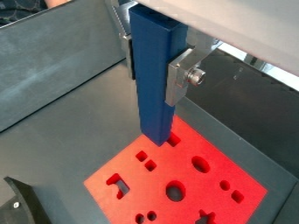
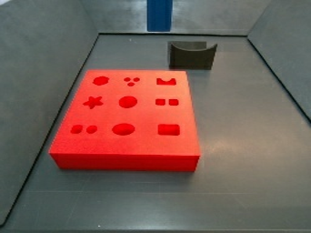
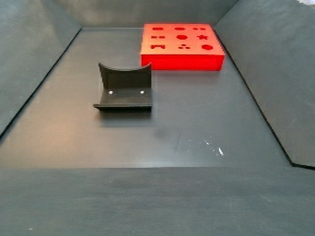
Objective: Insert the rectangle object.
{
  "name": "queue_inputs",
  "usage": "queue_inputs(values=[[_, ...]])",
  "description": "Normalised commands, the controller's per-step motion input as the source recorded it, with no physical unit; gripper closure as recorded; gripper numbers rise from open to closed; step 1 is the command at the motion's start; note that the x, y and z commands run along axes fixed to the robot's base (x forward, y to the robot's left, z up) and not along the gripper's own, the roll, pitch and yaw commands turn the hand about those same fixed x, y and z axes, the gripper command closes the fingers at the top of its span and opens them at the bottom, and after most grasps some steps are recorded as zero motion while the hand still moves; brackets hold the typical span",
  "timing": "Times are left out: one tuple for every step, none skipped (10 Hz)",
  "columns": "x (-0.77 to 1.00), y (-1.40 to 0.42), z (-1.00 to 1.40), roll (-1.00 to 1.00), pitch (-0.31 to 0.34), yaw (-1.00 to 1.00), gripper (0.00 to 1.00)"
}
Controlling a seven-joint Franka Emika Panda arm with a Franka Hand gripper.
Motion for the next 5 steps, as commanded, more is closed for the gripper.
queue_inputs(values=[[-0.02, 0.0, 0.0, 0.0, -0.03, 0.0, 1.0], [0.45, 0.0, -0.3, 0.0, 0.001, 0.05, 1.0], [0.52, -0.65, -0.82, 0.09, -0.023, 0.16, 1.0], [0.55, -0.69, -1.0, 0.01, -0.079, 0.16, 1.0], [0.57, -0.74, -1.0, 0.02, -0.093, 0.12, 1.0]])
